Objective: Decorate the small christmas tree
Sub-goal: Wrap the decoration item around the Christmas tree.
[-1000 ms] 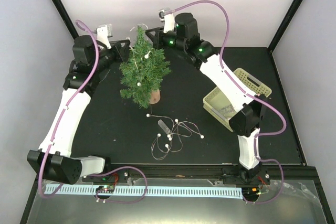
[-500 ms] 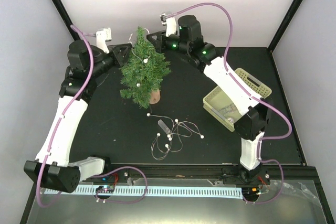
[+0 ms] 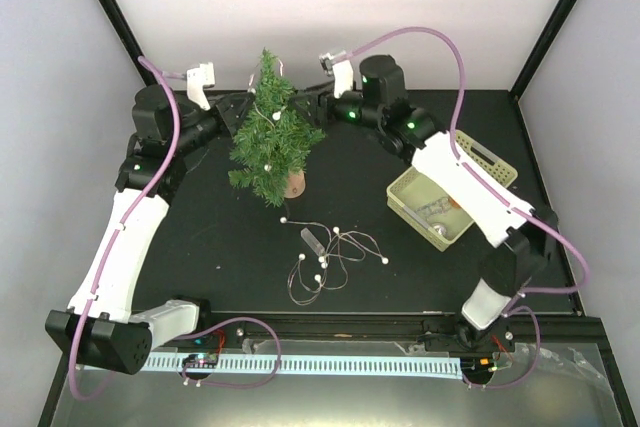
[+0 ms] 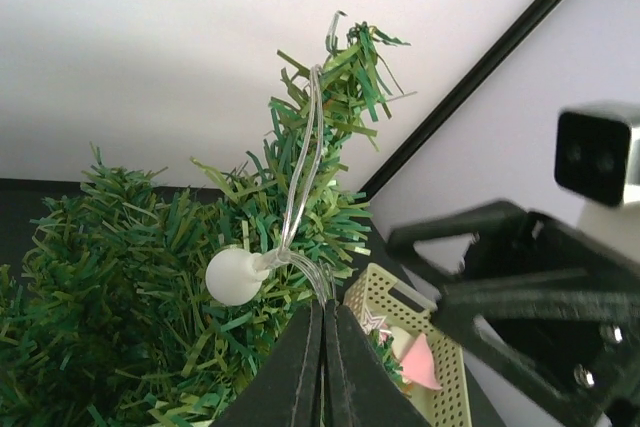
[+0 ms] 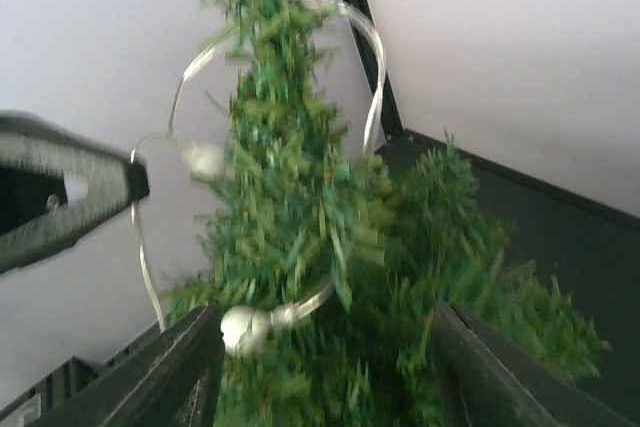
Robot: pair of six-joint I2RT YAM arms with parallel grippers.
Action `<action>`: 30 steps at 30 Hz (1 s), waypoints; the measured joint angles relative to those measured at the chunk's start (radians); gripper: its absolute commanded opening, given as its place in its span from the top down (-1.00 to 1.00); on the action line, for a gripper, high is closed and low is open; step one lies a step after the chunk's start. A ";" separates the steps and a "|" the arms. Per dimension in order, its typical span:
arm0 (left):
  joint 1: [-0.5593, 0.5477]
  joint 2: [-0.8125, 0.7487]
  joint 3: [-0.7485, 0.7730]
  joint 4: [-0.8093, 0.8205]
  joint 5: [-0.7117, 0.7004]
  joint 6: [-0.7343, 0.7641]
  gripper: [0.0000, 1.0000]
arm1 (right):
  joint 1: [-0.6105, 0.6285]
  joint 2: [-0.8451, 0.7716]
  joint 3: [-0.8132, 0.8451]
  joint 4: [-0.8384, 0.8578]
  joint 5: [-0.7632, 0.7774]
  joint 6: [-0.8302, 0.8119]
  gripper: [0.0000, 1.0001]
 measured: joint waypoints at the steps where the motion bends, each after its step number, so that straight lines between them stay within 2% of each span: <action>1: 0.000 0.000 -0.001 0.001 0.000 -0.001 0.97 | 0.000 -0.032 -0.049 0.018 0.000 -0.013 -0.19; 6: 0.001 0.000 -0.003 0.010 0.002 -0.009 0.97 | 0.000 -0.216 -0.375 0.167 -0.036 -0.129 -0.06; 10: 0.001 -0.002 -0.009 0.023 0.004 -0.017 0.97 | 0.016 -0.336 -0.697 0.399 -0.055 -0.216 0.00; 16: 0.001 -0.028 -0.051 0.053 0.006 -0.035 0.97 | 0.096 -0.305 -1.039 0.759 -0.063 -0.284 0.02; 19: 0.001 -0.029 -0.052 0.061 0.006 -0.040 0.97 | 0.153 -0.228 -1.104 0.912 -0.041 -0.289 0.02; 24: 0.001 -0.036 -0.053 0.067 0.006 -0.042 0.97 | 0.235 -0.051 -1.113 1.152 0.023 -0.279 0.01; 30: 0.001 -0.037 -0.053 0.068 0.006 -0.042 0.97 | 0.283 0.111 -1.101 1.306 0.108 -0.260 -0.01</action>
